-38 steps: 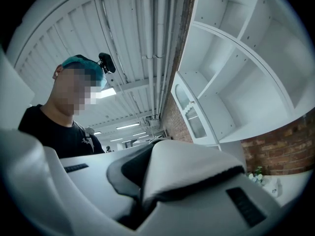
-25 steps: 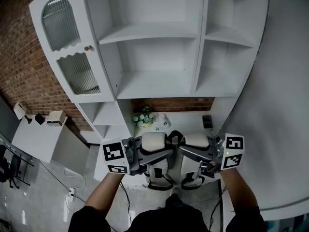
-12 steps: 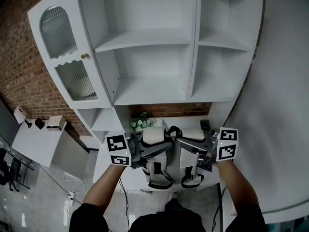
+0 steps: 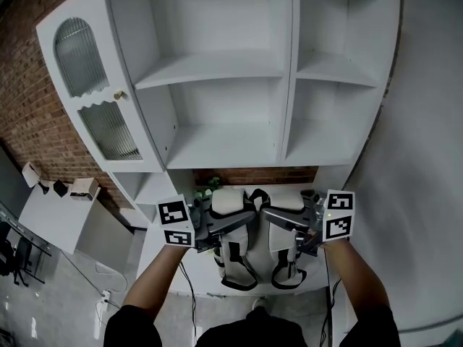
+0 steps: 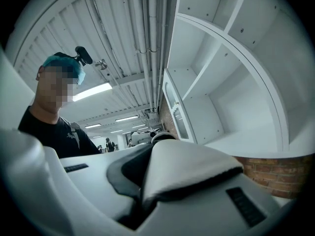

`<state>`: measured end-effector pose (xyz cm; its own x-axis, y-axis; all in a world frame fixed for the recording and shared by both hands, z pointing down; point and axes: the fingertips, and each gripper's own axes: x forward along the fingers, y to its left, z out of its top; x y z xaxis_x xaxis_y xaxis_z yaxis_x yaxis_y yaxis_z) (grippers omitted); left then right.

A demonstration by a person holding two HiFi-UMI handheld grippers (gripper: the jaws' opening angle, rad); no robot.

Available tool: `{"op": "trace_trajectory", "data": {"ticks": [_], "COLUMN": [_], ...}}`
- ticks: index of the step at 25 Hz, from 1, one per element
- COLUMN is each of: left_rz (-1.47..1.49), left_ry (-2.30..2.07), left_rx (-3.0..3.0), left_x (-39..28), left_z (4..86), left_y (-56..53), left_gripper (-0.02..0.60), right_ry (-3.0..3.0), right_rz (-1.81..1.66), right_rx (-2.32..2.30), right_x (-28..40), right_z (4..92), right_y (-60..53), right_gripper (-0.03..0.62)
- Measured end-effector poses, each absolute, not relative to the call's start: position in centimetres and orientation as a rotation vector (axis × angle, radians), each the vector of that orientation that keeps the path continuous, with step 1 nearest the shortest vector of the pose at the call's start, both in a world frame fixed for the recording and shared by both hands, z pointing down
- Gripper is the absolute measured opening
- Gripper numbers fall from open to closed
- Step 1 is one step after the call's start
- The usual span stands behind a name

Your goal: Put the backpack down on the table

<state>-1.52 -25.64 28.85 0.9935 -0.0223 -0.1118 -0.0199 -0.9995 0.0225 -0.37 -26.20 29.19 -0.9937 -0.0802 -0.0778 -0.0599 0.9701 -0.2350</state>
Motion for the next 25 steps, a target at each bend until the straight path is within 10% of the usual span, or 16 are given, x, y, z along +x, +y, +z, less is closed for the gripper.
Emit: {"op": "trace_trajectory", "data": {"ticks": [25], "left_rz": [-0.053], "left_ry": [-0.087], "left_rx": [3.028], "left_x": [0.0], "left_z": [33.9], "left_y": [-35.0], "left_gripper": [0.04], "right_ry": [3.036], "right_rz": [-0.4], "right_rx": [-0.116], "right_x": [1.1], "right_z": [33.9], "right_y": [-35.5], "right_gripper": [0.029]}}
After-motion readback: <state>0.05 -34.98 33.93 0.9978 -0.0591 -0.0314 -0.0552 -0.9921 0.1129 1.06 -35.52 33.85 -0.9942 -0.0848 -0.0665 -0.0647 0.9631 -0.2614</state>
